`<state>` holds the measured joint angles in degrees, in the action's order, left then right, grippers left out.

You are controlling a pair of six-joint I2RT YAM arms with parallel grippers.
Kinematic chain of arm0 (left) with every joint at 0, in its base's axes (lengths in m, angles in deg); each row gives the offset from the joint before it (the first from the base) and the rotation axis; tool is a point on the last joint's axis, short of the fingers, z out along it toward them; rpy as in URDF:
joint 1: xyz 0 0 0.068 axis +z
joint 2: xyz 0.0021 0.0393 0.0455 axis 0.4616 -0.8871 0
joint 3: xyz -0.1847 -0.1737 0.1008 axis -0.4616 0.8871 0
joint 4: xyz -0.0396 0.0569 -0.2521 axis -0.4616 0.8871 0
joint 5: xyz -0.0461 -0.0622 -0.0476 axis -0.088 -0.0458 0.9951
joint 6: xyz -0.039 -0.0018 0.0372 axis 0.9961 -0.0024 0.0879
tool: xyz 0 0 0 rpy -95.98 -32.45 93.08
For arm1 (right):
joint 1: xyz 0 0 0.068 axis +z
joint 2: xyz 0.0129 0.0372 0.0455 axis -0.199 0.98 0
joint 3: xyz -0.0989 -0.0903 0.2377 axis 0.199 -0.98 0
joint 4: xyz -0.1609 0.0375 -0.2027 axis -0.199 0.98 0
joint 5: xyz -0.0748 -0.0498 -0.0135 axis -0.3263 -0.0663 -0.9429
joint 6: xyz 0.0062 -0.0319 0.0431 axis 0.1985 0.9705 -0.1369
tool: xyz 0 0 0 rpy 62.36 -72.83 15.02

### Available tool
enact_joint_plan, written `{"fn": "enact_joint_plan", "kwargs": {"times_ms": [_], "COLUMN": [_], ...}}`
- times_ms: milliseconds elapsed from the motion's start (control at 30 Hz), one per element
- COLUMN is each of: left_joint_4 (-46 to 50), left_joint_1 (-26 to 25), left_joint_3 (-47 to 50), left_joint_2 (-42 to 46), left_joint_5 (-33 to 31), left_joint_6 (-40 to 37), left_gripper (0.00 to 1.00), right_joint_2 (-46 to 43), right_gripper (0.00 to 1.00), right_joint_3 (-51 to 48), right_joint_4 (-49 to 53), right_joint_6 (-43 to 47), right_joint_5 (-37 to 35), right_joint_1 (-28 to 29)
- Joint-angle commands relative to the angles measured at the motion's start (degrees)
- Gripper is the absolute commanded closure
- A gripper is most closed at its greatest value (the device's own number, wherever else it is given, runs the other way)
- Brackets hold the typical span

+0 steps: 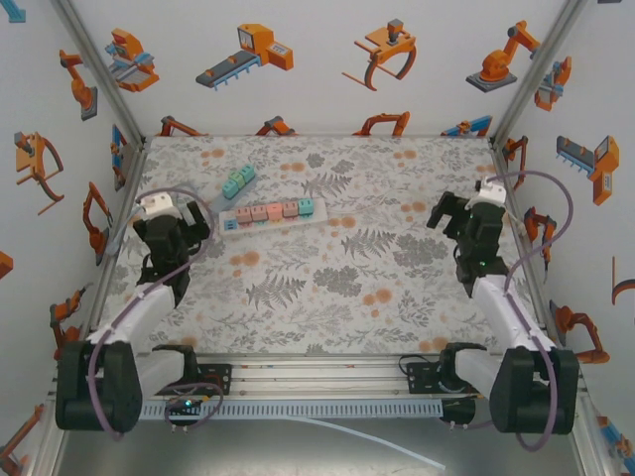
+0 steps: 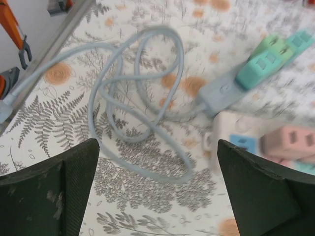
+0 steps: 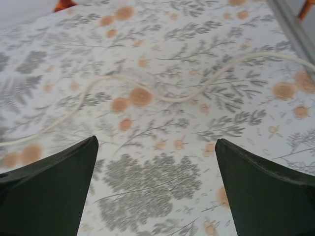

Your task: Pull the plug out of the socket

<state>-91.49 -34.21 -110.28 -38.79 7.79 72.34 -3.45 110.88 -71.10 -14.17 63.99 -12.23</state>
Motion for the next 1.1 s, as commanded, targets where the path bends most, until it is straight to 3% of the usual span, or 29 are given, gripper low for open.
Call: {"fn": "enact_joint_plan", "kwargs": {"times_ms": [0, 233, 367, 500, 533, 700, 867, 1067], "left_joint_4": [16.54, 28.83, 31.16, 33.62, 32.96, 29.55, 31.18, 23.25], "left_joint_1": [-2.29, -3.11, -2.46, 1.28, 2.27, 5.89, 6.73, 6.98], "left_joint_3": [-5.53, -18.70, -24.04, -30.08, -30.70, -32.85, -34.47, -30.81], "left_joint_2": [2.94, -3.37, -9.73, -18.18, -19.88, -26.84, -32.01, -36.07], "left_joint_5": [-2.20, 14.25, 15.29, 21.82, 23.12, 28.52, 29.15, 35.25], "left_joint_6": [11.04, 21.89, 22.29, 23.14, 23.30, 20.62, 17.10, 16.98], "left_gripper": [0.03, 0.03, 0.03, 0.02, 0.08, 0.31, 0.48, 0.51], "right_joint_2": [1.84, 22.11, 34.86, 46.25, 48.72, 57.14, 64.10, 66.71], "right_gripper": [0.10, 0.10, 0.10, 0.10, 0.10, 0.24, 0.39, 0.48], "right_joint_3": [9.00, 38.32, 50.54, 58.89, 60.58, 62.62, 63.98, 62.63], "right_joint_4": [18.45, 38.87, 39.75, 36.98, 36.31, 31.07, 27.39, 24.34], "right_joint_6": [-4.57, 1.65, 0.00, -5.94, -7.50, -12.90, -14.92, -14.15], "right_joint_5": [10.18, 12.21, 15.65, 18.14, 18.51, 22.72, 27.91, 27.96], "right_joint_1": [3.22, 18.73, 22.05, 22.77, 22.73, 22.82, 23.13, 23.76]}}
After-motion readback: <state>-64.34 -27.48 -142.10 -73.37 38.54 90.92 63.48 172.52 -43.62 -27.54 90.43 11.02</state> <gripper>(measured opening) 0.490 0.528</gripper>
